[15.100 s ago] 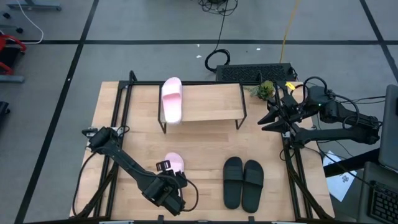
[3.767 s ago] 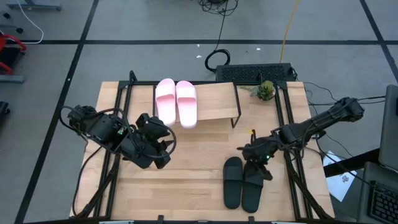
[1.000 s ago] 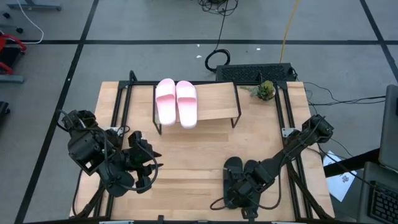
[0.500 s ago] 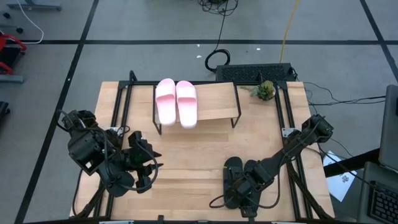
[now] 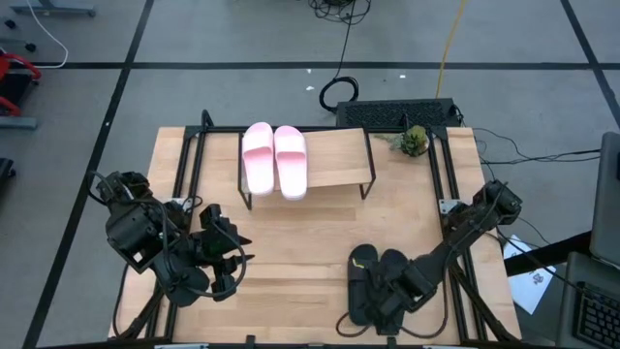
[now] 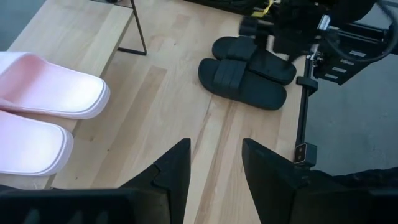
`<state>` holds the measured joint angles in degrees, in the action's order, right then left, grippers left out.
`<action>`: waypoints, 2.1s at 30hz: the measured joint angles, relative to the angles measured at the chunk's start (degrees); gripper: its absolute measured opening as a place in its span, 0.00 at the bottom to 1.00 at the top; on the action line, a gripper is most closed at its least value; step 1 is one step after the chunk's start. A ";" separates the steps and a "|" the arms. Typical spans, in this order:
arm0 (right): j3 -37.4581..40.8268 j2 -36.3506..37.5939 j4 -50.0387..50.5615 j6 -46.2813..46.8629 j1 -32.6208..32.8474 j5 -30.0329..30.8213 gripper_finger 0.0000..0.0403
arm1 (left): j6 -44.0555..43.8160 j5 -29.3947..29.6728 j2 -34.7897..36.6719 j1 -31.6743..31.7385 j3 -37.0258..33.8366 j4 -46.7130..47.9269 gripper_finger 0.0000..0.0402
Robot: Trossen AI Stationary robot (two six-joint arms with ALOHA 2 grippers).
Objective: Pick and place slides into the shelf
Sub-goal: Put the left black slide on the shelf
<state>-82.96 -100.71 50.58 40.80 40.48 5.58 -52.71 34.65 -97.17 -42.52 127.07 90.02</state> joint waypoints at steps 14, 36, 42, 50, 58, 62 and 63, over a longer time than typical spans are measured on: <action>0.07 -4.93 8.16 -0.11 1.87 11.22 0.52 | -0.02 0.01 0.00 0.00 0.00 -0.01 0.36; 0.02 -7.93 12.33 -0.97 -0.73 17.79 0.52 | 0.48 0.48 0.00 0.00 0.00 0.00 0.36; 0.04 -8.42 12.38 -0.99 -1.93 18.97 0.52 | 0.49 0.48 0.00 0.00 0.02 0.00 0.36; 3.18 -8.57 13.66 2.35 -2.37 22.40 0.52 | 1.44 0.48 0.00 0.00 0.00 0.00 0.36; 3.87 -8.57 16.83 6.36 -2.31 29.27 0.52 | 1.55 1.15 0.00 0.00 0.00 0.00 0.36; 4.31 -8.57 15.69 7.04 -2.32 30.74 0.52 | 2.28 1.42 0.00 0.00 0.00 0.00 0.36; 4.71 -8.57 15.00 7.25 -2.37 30.70 0.52 | 2.85 1.50 0.00 0.00 0.00 0.00 0.36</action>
<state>-78.25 -109.27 65.58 48.05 38.12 36.28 -49.86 36.16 -97.17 -42.52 127.07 90.02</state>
